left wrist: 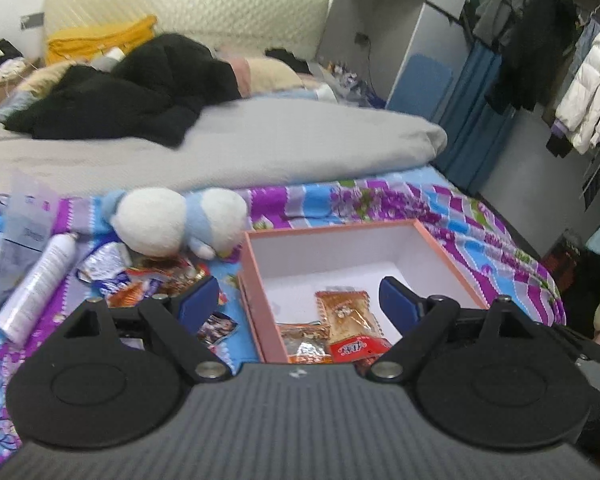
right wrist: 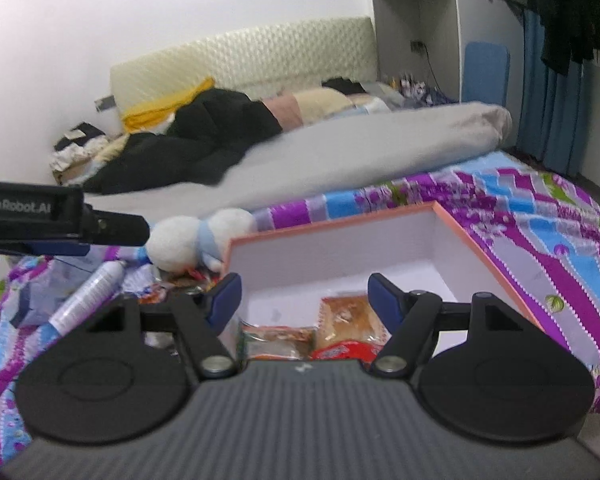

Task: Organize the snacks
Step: 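Open both grippers to drop the packets into the pink box, then withdraw both tools from the box back toward the snack pile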

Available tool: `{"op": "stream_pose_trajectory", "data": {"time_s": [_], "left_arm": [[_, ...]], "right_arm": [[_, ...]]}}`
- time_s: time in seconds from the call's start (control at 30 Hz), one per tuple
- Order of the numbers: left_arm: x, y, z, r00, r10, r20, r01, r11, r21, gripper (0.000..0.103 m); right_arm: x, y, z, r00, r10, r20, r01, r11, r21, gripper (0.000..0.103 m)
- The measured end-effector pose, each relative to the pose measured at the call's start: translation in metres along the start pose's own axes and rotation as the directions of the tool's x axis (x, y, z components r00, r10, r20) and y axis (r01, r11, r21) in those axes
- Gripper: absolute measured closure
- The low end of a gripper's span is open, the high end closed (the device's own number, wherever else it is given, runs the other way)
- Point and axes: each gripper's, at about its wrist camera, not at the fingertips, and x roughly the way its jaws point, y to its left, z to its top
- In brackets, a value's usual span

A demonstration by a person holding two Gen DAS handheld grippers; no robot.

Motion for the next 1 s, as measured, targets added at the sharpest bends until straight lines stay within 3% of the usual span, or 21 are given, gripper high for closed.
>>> {"op": "stream_pose_trajectory", "data": {"time_s": [0.43,0.57,1.0], "left_arm": [[-0.092,0.039,-0.033,0.994,0.065,0.089,-0.063,0.998,-0.027,0.013],[-0.108,0.055,-0.05,0.991,0.111,0.081,-0.109,0.994,-0.027,0.013],[-0.144,0.097,-0.112,0.987,0.153,0.055,-0.149,0.986,-0.072,0.013]], "right_arm": [[-0.047,0.055,-0.014,0.992,0.106,0.063,-0.102,0.993,-0.062,0.031],[-0.057,0.072,-0.026,0.987,0.145,0.067,-0.14,0.987,-0.076,0.031],[-0.08,0.122,-0.076,0.972,0.232,0.039,-0.227,0.967,-0.114,0.031]]}}
